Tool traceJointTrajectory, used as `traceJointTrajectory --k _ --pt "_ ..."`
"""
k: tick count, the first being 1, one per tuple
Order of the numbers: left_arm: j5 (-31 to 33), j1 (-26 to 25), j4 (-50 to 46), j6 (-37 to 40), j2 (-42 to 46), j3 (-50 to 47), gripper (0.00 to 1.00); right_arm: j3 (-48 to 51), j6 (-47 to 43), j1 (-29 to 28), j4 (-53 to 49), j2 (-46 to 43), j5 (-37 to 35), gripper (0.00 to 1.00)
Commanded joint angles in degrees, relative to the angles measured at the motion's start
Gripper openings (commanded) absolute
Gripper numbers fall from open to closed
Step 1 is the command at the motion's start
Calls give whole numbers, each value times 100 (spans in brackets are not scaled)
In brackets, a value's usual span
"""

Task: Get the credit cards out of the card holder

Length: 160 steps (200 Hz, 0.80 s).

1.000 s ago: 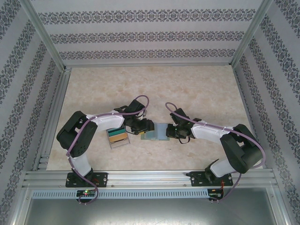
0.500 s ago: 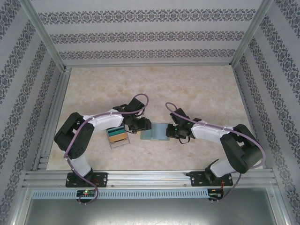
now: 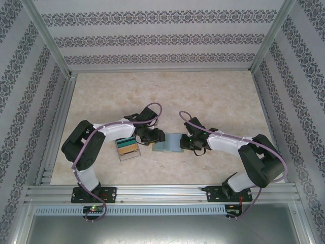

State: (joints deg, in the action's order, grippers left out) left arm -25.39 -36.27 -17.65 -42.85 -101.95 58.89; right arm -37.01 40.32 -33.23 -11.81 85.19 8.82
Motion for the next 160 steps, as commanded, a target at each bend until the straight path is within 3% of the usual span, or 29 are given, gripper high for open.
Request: traceJointTrajectory --k 1,65,160 --pt "27 6 -62 84 -176 35 50 19 11 -59 -97 235 155 18" --pt "-659 -85 651 -183 -307 -40 54 -34 6 -58 -81 303 190 17" --pt "-920 -135 861 -305 -399 194 57 -17 8 -58 -97 271 182 17"
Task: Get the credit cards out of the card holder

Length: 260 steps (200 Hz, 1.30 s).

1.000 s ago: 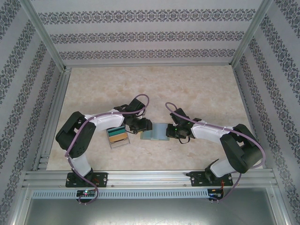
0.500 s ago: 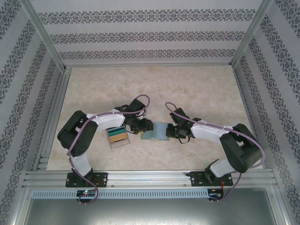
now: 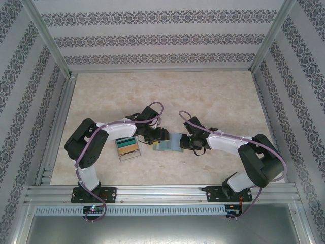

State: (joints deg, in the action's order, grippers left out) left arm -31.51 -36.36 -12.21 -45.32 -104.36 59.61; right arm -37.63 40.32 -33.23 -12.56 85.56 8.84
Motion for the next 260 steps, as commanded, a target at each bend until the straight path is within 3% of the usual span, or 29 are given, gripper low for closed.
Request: traceJointTrajectory --k 1,74,201,260 --pt "-297 -126 298 -57 -153 126 57 44 10 -59 -21 234 179 17" --pt "743 12 -211 101 547 -142 56 54 20 -55 -10 249 188 17" --pt "593 41 -422 164 149 -141 55 113 64 -103 12 207 166 17" --pt "809 40 -509 151 269 -178 54 90 55 -102 16 249 170 17"
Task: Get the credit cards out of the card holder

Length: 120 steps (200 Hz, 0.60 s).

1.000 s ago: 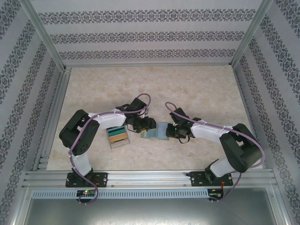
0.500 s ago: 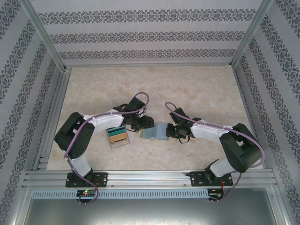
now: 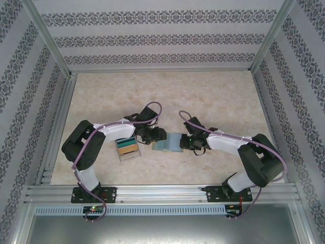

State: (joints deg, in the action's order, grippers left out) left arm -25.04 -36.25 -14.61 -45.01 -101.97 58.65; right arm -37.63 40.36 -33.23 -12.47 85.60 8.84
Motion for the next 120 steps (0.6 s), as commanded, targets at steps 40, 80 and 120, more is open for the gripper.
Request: traceJointTrajectory --k 40,80,120 --pt "249 30 -332 133 108 -68 53 71 59 -102 24 291 179 17" --pt "310 30 -272 97 157 -130 53 71 60 -100 34 300 179 17" --pt "234 30 -314 148 116 -70 53 63 60 -104 44 334 196 17"
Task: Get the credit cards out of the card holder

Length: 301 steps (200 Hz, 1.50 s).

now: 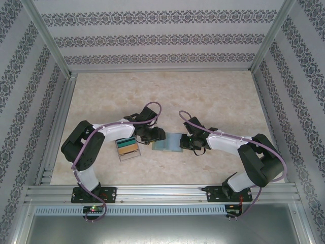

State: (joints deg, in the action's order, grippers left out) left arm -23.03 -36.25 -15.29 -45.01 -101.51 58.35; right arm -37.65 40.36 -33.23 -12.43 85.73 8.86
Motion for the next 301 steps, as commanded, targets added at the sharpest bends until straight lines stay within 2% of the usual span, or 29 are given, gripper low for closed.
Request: traceJointTrajectory --k 1,49,84,152,200,301 --pt "25 26 -246 154 62 -37 53 65 60 -104 43 321 194 17" --pt "-33 26 -211 160 -53 -44 52 56 60 -109 46 339 195 17" --pt "-459 -12 -99 183 -329 71 52 21 38 -100 42 378 202 17" --pt "-848 -146 112 234 -511 299 54 -28 25 -100 30 433 212 17" --pt "-1119 -154 315 248 -511 378 63 -50 20 -109 26 476 213 17" --pt "-927 -154 -32 385 -19 554 65 -23 46 -108 78 510 220 17"
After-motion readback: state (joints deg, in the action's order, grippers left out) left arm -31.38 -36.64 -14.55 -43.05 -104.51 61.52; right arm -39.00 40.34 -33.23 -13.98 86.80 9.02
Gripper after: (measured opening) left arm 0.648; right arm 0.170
